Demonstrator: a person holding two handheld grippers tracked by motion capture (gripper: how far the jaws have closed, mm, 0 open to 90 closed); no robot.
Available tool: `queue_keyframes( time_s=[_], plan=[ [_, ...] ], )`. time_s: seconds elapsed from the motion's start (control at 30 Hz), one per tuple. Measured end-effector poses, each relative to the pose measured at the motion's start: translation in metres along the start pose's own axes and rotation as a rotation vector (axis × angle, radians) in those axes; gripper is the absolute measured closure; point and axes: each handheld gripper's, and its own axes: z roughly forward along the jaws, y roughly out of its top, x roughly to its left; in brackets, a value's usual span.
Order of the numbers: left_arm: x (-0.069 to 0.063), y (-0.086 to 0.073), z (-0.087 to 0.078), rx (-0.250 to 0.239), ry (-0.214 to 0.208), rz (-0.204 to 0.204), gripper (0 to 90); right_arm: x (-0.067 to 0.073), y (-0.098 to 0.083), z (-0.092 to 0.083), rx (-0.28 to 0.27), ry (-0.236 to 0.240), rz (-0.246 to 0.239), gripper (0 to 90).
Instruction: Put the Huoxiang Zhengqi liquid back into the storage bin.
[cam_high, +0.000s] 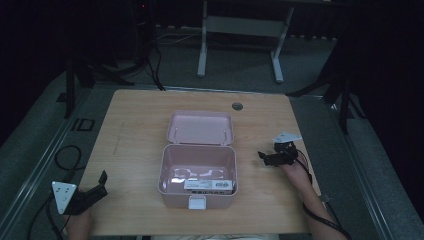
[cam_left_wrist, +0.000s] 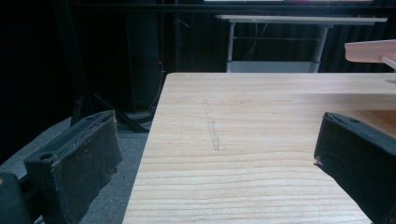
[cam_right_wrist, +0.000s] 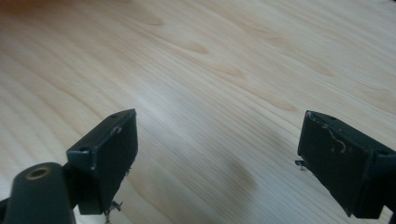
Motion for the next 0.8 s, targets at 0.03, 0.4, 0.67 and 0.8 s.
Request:
queue_keyframes(
  time_s=[0.03,0.4,0.67,0.8],
  plan=[
    [0.0,0.0,0.0,0.001,0.0,0.001,0.5,-0.004,-0.004,-0.003,-0.003,-0.009,0.021,12.1],
    [0.0,0.0,0.0,0.001,0.001,0.001,0.4,-0.032,-0.027,-0.02,-0.042,-0.09,0.168,12.1],
    [-0.001,0.0,0.0,0.003,0.003,0.005,0.5,-0.049,-0.047,-0.028,-0.036,-0.123,0.27,12.2],
    [-0.001,0.0,0.0,0.004,0.003,0.005,0.4,-0.054,-0.054,-0.031,-0.049,-0.157,0.316,12.1]
  ],
)
